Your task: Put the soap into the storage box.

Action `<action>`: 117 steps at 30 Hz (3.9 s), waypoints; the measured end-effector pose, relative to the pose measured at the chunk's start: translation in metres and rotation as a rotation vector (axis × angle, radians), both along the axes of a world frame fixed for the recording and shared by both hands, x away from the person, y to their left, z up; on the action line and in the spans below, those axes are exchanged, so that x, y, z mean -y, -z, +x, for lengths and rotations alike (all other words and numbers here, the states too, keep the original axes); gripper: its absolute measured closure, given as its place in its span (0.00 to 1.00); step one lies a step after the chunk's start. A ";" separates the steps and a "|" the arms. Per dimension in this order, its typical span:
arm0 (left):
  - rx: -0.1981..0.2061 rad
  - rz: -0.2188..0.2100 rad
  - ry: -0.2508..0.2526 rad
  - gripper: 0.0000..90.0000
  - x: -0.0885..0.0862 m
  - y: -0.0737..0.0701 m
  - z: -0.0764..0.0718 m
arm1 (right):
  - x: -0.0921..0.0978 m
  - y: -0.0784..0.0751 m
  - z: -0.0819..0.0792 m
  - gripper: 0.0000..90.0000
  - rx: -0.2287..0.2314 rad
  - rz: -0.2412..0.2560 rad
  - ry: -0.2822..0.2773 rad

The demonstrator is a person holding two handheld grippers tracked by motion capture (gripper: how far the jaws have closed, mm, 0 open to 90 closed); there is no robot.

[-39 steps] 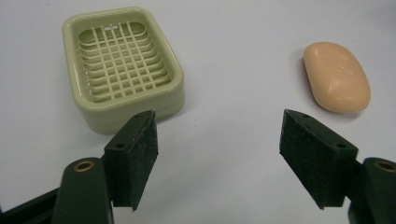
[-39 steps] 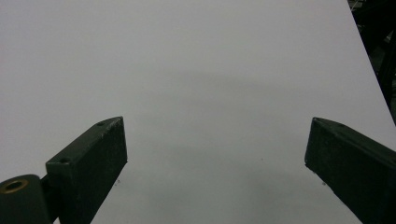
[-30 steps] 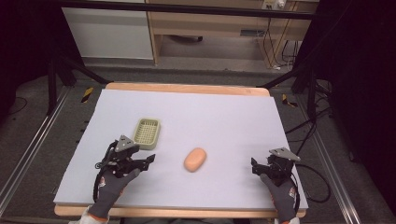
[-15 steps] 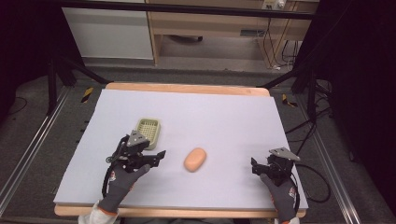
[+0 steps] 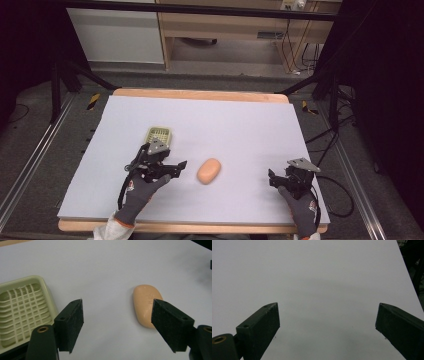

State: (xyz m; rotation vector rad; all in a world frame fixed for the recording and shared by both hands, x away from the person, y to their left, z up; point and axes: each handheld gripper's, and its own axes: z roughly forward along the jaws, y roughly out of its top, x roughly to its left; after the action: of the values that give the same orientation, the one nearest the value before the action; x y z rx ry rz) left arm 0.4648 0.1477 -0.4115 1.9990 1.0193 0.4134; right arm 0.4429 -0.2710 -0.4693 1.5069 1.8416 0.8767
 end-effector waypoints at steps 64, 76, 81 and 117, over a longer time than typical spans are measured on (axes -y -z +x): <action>-0.093 0.121 0.135 0.22 0.082 0.024 0.018 | -0.003 0.002 0.003 0.07 -0.024 -0.027 -0.017; -0.122 0.160 0.140 0.22 0.095 0.036 0.023 | -0.003 0.002 0.003 0.07 -0.034 -0.021 -0.011; -0.138 0.175 0.146 0.22 0.100 0.040 0.024 | -0.003 0.002 0.003 0.07 -0.036 -0.020 -0.012; -0.183 0.286 0.158 0.31 0.113 0.055 0.033 | -0.004 0.003 0.004 0.07 -0.044 -0.027 -0.017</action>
State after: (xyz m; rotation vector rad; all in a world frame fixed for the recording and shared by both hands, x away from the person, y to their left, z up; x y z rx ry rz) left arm 0.4982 0.0346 -0.4666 2.3915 0.9452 0.3075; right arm 0.4470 -0.2673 -0.4723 1.5071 1.8928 0.8296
